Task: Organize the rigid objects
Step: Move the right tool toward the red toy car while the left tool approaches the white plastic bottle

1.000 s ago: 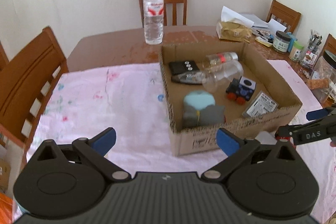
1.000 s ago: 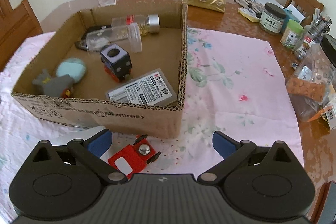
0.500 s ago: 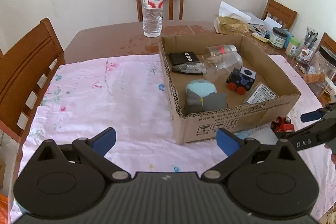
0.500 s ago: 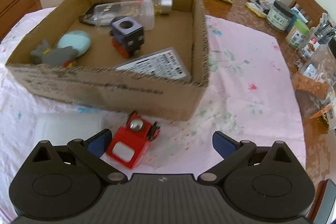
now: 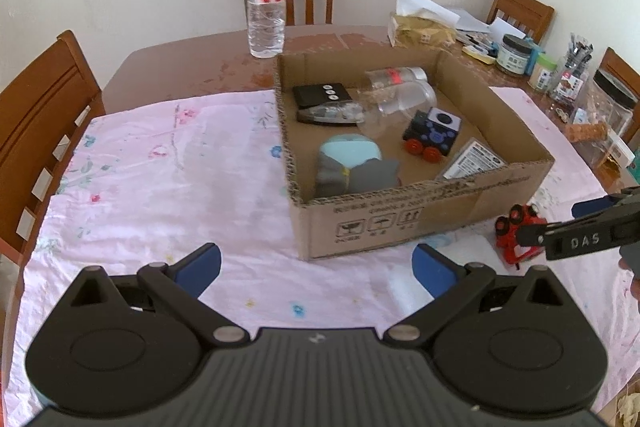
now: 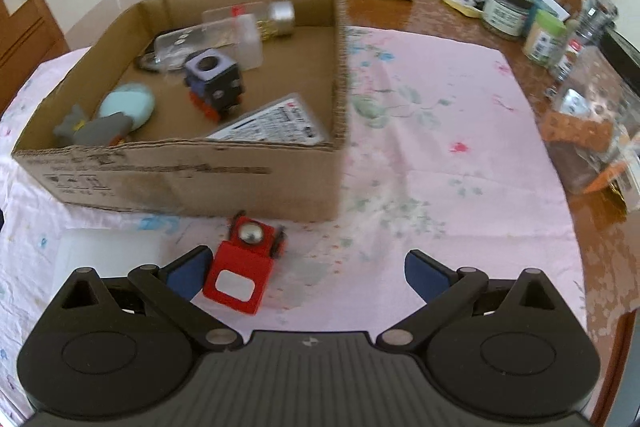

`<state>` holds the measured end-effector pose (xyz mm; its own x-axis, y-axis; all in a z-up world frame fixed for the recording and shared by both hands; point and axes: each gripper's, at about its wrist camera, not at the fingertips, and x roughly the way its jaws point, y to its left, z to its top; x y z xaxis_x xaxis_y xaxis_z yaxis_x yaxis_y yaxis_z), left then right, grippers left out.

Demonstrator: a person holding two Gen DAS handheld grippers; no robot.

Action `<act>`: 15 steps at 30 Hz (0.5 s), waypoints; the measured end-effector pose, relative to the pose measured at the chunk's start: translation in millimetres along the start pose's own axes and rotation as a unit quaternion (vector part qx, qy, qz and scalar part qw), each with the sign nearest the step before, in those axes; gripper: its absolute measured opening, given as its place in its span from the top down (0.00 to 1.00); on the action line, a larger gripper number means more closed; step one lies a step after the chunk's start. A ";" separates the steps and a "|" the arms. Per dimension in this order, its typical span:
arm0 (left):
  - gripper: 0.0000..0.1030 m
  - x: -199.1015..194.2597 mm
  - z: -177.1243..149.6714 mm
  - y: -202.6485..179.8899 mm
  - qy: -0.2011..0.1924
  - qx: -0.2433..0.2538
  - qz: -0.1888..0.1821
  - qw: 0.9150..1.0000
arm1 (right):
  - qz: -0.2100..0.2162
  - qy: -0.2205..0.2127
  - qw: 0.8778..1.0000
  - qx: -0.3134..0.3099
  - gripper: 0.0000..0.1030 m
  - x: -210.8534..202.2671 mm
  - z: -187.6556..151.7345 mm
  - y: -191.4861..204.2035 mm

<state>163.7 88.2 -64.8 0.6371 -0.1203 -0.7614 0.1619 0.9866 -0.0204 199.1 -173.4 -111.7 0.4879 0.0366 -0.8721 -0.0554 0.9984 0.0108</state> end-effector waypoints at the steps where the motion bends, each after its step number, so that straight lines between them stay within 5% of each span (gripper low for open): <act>1: 0.02 0.5 0.1 -2.8 0.001 0.002 0.000 1.000 | 0.001 0.000 1.000 0.003 0.00 -1.0 -1.4 -4.2; 9: 0.02 5.0 -1.9 -34.3 0.012 0.011 -0.008 1.000 | -0.008 0.005 1.000 0.013 0.00 2.0 -11.8 -36.9; 15: 0.02 11.6 -8.8 -60.0 0.030 0.013 -0.007 0.999 | 0.037 0.003 0.999 -0.015 0.00 3.6 -20.0 -48.0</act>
<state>154.8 28.6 -78.1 0.5887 -0.1274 -0.7982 0.1917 0.9813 -0.0152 186.1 -222.1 -125.1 0.4763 0.1091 -0.8725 -0.1169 0.9913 0.0602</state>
